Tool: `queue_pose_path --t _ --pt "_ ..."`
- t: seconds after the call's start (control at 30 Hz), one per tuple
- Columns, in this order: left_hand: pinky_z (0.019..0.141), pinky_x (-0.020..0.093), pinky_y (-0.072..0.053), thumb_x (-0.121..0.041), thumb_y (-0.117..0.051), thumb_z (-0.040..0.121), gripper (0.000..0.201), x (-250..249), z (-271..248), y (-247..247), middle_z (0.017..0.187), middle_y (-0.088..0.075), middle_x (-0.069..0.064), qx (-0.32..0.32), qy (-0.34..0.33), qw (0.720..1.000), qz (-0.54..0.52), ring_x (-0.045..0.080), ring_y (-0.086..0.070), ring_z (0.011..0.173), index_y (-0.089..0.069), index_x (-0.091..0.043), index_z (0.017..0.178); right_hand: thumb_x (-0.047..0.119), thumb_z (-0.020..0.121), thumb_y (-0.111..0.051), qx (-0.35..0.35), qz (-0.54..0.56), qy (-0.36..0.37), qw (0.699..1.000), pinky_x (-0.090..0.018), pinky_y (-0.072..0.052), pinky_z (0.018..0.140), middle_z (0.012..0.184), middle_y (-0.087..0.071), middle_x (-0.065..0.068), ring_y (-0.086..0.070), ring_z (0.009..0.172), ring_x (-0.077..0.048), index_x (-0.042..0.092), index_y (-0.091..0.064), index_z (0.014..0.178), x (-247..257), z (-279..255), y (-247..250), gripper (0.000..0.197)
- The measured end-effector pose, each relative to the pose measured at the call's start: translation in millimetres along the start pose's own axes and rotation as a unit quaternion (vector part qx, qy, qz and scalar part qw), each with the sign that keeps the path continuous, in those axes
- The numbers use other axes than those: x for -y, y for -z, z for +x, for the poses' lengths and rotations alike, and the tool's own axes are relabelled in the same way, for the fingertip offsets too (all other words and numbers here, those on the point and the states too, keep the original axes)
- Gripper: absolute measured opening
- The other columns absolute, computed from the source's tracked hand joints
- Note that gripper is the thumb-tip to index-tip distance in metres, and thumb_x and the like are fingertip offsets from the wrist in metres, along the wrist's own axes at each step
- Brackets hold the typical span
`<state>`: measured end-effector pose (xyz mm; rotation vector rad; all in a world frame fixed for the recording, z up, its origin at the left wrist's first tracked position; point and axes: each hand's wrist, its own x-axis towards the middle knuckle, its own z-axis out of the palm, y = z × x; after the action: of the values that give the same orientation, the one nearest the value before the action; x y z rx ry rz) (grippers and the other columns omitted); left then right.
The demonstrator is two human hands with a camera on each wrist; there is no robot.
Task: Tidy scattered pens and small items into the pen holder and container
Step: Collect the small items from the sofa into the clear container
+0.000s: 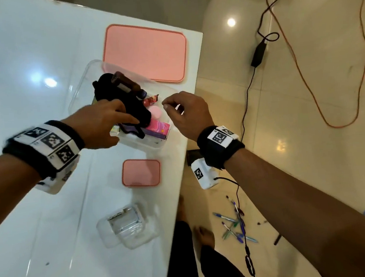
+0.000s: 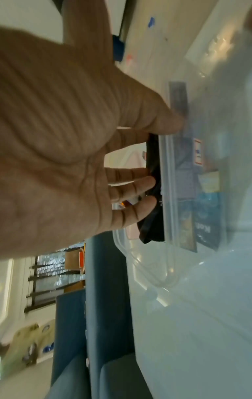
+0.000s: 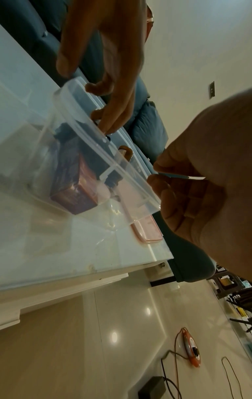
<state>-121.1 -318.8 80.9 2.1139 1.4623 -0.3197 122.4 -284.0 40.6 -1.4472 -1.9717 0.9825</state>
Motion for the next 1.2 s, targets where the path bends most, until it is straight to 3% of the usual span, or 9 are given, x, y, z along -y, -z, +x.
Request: queue_pose_path --t 0.17,0.27,0.37,0.47,0.67,0.8,0.97,1.13,1.2 --pt "0.079 0.038 -0.052 -0.029 -0.081 0.071 0.069 -10 18 -8 0.116 -0.048 0.002 0.043 0.028 0.998 -0.021 0.024 -0.056 0.096 -0.054 -0.032 0.135 0.023 0.087 -0.062 -0.007 -0.004 -0.011 1.0 -0.036 -0.053 0.072 0.086 -0.071 0.005 -0.062 0.07 -0.012 0.019 -0.074 0.09 -4 -2 5 0.012" --pt "0.079 0.028 -0.042 -0.041 -0.078 0.074 0.066 -24 20 -7 0.124 -0.05 0.001 0.049 0.04 0.998 -0.031 0.023 -0.056 0.104 -0.053 -0.031 0.134 0.023 0.086 -0.063 -0.024 -0.004 -0.02 1.0 -0.035 -0.053 0.07 0.085 -0.071 0.007 -0.062 0.069 -0.011 0.019 -0.074 0.089 -10 -6 14 0.012" --pt "0.075 0.029 -0.04 -0.039 -0.078 0.075 0.055 -51 17 3 0.116 -0.06 0.004 -0.051 0.004 0.997 -0.062 0.027 -0.06 0.102 -0.062 -0.023 0.124 0.023 0.086 -0.063 -0.042 -0.011 -0.039 0.998 -0.034 -0.053 0.069 0.084 -0.072 0.006 -0.061 0.069 -0.011 0.019 -0.074 0.089 -23 -19 32 0.012" --pt "0.075 0.036 -0.051 -0.038 -0.073 0.079 0.041 -86 14 3 0.102 -0.064 0.005 -0.128 -0.041 0.984 -0.115 0.027 -0.062 0.089 -0.066 -0.018 0.114 0.021 0.086 -0.063 -0.043 -0.022 -0.064 0.997 -0.03 -0.052 0.068 0.084 -0.072 0.006 -0.061 0.069 -0.009 0.018 -0.074 0.089 -43 -42 54 0.012" --pt "0.067 0.027 -0.046 -0.03 -0.06 0.084 0.02 -185 15 -45 0.084 -0.065 -0.008 -0.171 -0.046 0.939 -0.294 0.009 -0.06 0.066 -0.066 -0.025 0.102 0.021 0.088 -0.064 -0.03 -0.055 -0.147 0.987 -0.015 -0.045 0.066 0.075 -0.065 0.011 -0.057 0.067 -0.004 0.016 -0.074 0.091 -100 -115 110 0.012" --pt "0.066 0.018 -0.042 -0.023 -0.065 0.087 0.016 -255 19 -110 0.08 -0.063 -0.011 -0.091 -0.025 0.933 -0.347 0.007 -0.058 0.068 -0.067 -0.024 0.103 0.021 0.088 -0.065 -0.023 -0.046 -0.248 0.967 -0.022 -0.05 0.071 0.075 -0.066 0.009 -0.062 0.071 -0.007 0.019 -0.074 0.091 -150 -185 146 0.01" --pt "0.075 0.03 -0.049 -0.031 -0.06 0.089 0.018 -331 20 -201 0.086 -0.061 -0.013 0.094 0.002 0.948 -0.305 0.007 -0.058 0.073 -0.062 -0.03 0.107 0.025 0.088 -0.064 0.012 -0.025 -0.383 0.923 -0.036 -0.056 0.078 0.077 -0.069 0.005 -0.067 0.079 -0.018 0.02 -0.074 0.09 -233 -288 170 0.012" --pt "0.074 0.027 -0.047 -0.031 -0.061 0.089 0.014 -403 24 -291 0.085 -0.063 -0.012 0.189 0.051 0.939 -0.283 0.006 -0.057 0.073 -0.06 -0.033 0.103 0.019 0.089 -0.061 0.132 0.045 -0.543 0.828 -0.031 -0.057 0.07 0.087 -0.073 -0.008 -0.068 0.081 -0.024 0.014 -0.072 0.091 -320 -387 169 0.012" --pt "0.075 0.028 -0.049 -0.031 -0.062 0.088 0.012 -422 34 -330 0.083 -0.064 -0.011 0.21 0.081 0.929 -0.292 0.007 -0.06 0.074 -0.058 -0.037 0.098 0.021 0.087 -0.062 0.183 0.035 -0.548 0.815 -0.037 -0.057 0.083 0.097 -0.073 -0.009 -0.069 0.09 -0.026 0.014 -0.073 0.095 -354 -417 155 0.016"
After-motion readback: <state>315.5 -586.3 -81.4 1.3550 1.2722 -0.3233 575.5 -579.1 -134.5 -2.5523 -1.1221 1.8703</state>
